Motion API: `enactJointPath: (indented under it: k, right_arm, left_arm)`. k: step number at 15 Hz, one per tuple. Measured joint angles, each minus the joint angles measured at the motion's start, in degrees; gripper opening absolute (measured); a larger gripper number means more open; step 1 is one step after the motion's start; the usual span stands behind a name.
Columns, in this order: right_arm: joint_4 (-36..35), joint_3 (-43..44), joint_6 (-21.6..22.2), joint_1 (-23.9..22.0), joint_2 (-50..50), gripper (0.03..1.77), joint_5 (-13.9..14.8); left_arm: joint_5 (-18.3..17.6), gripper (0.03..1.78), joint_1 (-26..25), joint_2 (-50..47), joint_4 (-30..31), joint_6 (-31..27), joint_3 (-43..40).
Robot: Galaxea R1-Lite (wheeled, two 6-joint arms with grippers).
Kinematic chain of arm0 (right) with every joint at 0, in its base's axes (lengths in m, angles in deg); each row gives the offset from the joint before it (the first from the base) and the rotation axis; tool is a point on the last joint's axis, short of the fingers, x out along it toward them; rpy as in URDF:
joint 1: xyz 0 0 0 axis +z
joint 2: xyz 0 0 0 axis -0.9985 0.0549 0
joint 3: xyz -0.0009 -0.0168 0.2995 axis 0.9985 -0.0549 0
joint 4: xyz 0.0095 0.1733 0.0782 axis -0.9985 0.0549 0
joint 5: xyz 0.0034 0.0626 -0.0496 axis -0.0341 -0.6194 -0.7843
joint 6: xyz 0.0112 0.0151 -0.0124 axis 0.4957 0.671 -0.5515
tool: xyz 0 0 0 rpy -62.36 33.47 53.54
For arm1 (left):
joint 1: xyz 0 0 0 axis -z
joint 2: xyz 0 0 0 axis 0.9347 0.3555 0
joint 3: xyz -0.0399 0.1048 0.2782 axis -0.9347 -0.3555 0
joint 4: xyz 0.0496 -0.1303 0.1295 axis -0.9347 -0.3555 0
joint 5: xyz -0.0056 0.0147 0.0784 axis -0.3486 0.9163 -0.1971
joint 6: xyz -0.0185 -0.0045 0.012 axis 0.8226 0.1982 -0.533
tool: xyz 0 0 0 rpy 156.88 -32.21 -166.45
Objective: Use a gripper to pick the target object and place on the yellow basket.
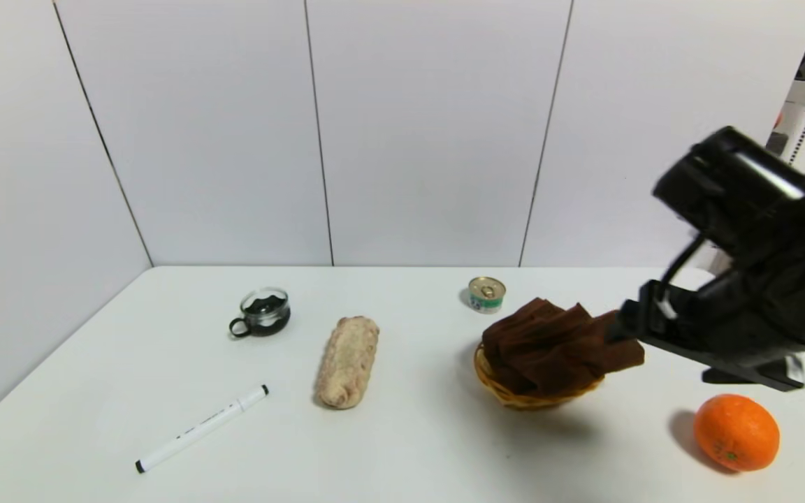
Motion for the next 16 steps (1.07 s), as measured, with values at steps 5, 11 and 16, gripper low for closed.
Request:
enactJointPath:
  k: [5, 11, 16]
  right_arm:
    - [-4.96, -25.22, -18.97, -9.95, -26.14, 1.61, -0.72]
    - [-31.31, -57.82, -45.81, -26.77, -60.50, 1.67, -7.69]
    - [-46.91, -72.70, -53.16, -30.88, -80.02, 1.69, -15.24]
  left_arm:
    - [0.00, 1.69, 0.02, 0.00, 0.02, 0.02, 0.00]
    - [-0.02, 1.69, 0.02, 0.00, 0.02, 0.00, 0.00]
    - [-0.02, 1.69, -0.02, 0.00, 0.00, 0.02, 0.00]
